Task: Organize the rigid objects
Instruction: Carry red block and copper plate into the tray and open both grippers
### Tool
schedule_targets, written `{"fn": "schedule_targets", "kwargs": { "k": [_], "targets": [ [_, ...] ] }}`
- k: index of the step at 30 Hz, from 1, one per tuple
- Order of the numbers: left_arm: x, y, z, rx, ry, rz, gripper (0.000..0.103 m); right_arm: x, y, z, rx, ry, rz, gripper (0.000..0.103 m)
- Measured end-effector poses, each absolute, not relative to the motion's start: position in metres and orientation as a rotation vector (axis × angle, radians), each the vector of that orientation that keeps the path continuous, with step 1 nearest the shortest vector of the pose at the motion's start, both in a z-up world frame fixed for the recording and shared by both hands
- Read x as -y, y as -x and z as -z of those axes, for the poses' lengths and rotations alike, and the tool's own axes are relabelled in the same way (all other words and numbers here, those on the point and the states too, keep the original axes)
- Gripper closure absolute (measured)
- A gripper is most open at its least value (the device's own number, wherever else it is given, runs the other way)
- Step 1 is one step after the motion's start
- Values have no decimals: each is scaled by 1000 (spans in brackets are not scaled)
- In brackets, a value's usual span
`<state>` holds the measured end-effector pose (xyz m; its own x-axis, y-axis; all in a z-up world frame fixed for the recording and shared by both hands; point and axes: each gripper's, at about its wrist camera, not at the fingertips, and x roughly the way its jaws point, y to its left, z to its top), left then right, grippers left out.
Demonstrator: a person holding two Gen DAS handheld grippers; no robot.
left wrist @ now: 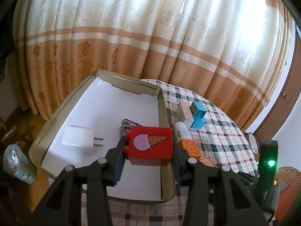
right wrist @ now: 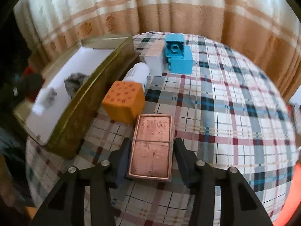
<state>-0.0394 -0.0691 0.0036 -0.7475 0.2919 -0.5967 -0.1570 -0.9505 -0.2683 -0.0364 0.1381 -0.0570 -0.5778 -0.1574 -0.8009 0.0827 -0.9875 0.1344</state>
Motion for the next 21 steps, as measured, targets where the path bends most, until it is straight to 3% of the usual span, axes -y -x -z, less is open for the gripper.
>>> {"fn": "schedule_targets", "kwargs": {
  "k": [7,13,21],
  "targets": [
    [78,42,-6,297,949,-2736,61,-155,24,11,253,-1171,2775,54],
    [95,49,-12,319,930,-2789,61,-134,38,-32,238,-970,2771,54],
    [115,59,-17,326,917,-2853,61,-95,63,-42,219,-903,2723,53]
  ]
}}
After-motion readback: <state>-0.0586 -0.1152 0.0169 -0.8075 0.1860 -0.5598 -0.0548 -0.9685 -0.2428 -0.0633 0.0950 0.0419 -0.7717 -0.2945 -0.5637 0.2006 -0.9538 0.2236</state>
